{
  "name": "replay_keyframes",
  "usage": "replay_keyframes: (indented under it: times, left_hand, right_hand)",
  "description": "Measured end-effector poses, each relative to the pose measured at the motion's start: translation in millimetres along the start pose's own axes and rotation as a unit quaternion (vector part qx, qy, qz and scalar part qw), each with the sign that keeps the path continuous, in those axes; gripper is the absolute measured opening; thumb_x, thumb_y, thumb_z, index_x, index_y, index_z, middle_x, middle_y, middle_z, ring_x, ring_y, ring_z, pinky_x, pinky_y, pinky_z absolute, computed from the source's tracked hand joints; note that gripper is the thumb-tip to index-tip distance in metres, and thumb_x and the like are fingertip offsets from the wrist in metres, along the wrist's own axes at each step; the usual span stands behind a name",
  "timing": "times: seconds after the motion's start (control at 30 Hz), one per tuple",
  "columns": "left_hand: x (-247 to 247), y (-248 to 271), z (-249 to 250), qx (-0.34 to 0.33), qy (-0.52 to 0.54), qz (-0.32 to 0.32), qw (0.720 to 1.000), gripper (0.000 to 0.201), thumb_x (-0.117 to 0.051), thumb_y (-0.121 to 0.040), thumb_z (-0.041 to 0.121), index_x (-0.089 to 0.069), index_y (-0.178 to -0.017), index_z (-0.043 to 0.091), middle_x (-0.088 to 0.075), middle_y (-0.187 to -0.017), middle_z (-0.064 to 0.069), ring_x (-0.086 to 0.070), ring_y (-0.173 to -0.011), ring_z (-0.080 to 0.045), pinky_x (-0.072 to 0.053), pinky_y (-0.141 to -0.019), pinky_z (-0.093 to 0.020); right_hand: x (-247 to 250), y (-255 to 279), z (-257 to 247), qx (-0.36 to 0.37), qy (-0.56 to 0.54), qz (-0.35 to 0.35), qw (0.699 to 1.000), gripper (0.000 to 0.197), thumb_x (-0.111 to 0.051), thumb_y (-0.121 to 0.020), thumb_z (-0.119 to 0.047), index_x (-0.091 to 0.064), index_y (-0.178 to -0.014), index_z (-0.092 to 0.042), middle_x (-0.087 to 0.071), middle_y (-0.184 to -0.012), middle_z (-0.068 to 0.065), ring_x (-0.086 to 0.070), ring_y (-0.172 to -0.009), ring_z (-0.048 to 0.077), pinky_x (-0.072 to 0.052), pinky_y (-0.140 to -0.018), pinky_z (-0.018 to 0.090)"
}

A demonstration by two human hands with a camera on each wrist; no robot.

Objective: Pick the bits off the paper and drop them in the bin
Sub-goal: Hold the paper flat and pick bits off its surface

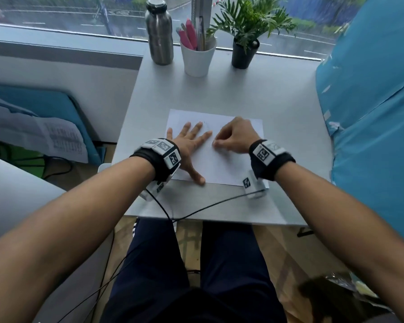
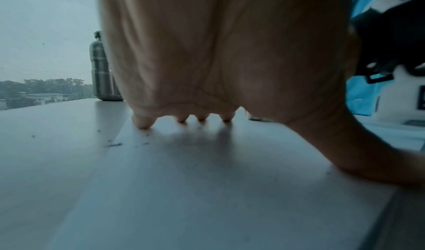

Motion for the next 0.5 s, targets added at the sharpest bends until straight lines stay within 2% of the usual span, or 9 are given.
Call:
replay_keyframes:
  times: [0.07,0.17,0.23,0.3,0.4,0.5]
  left_hand:
    - [-1,1,0,0.002,0.0,-0.002,1.0,0.156,-0.079,-0.036,0.08,0.023,-0.148,0.043,0.036,-0.155,0.01,0.034,-0.142,-0.022,0.013,-0.111,-0.065]
    - [0,-1,-1,0.002,-0.005,0.0,1.0,0.157,-0.079,-0.036,0.08,0.025,-0.148,0.041,0.037,-0.154,0.011,0.034,-0.142,-0.021,0.014,-0.111,-0.065]
    - [-1,0,0,-0.001,-0.004,0.001,1.0,0.157,-0.079,-0.037,0.08,0.024,-0.148,0.04,0.037,-0.154,0.011,0.034,-0.142,-0.021,0.014,-0.11,-0.065]
    - [-1,0,0,-0.001,-0.002,0.002,1.0,0.157,-0.078,-0.037,0.081,0.024,-0.148,0.039,0.037,-0.154,0.01,0.034,-0.142,-0.021,0.015,-0.109,-0.063]
    - [-2,0,-1,-0.004,-0.006,0.007,1.0,0.158,-0.076,-0.036,0.084,0.025,-0.149,0.037,0.037,-0.154,0.011,0.034,-0.142,-0.02,0.016,-0.11,-0.061]
    - [-1,4,-4,-0.01,-0.014,0.019,1.0,0.156,-0.071,-0.04,0.086,0.023,-0.151,0.029,0.035,-0.156,0.008,0.031,-0.143,-0.019,0.015,-0.113,-0.059]
  right_hand:
    - [-2,0,-1,-0.005,-0.005,0.01,1.0,0.013,-0.08,-0.073,-0.023,-0.081,-0.082,-0.014,-0.076,-0.075,-0.001,-0.061,-0.056,-0.002,-0.047,-0.061,0.011]
    - [-13,8,-11,0.029,0.016,-0.044,0.998,0.013,-0.081,-0.074,-0.022,-0.081,-0.083,-0.012,-0.076,-0.076,-0.001,-0.064,-0.062,0.003,-0.045,-0.058,0.002]
    - [-6,0,-6,-0.002,0.004,0.004,1.0,0.014,-0.08,-0.074,-0.024,-0.081,-0.083,-0.014,-0.076,-0.078,0.0,-0.064,-0.066,0.004,-0.039,-0.057,-0.002]
    - [0,-6,-4,-0.015,-0.002,0.025,1.0,0.014,-0.079,-0.074,-0.025,-0.081,-0.082,-0.014,-0.076,-0.077,0.0,-0.063,-0.063,0.001,-0.038,-0.057,-0.001]
    - [-1,-1,2,-0.026,-0.005,-0.006,1.0,0.014,-0.08,-0.074,-0.023,-0.08,-0.084,-0.014,-0.075,-0.076,0.0,-0.059,-0.051,-0.005,-0.04,-0.053,0.0]
    - [17,2,28,-0.092,-0.017,0.047,0.994,0.014,-0.078,-0.076,-0.022,-0.079,-0.087,-0.012,-0.073,-0.078,0.004,-0.061,-0.063,0.006,-0.043,-0.06,0.01]
Point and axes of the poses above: each hand's wrist, its own y-axis away from the middle knuckle, its own x-axis out of the back of the hand, z = x × y, the point moved 2 cm from there along -y, towards the middle knuckle
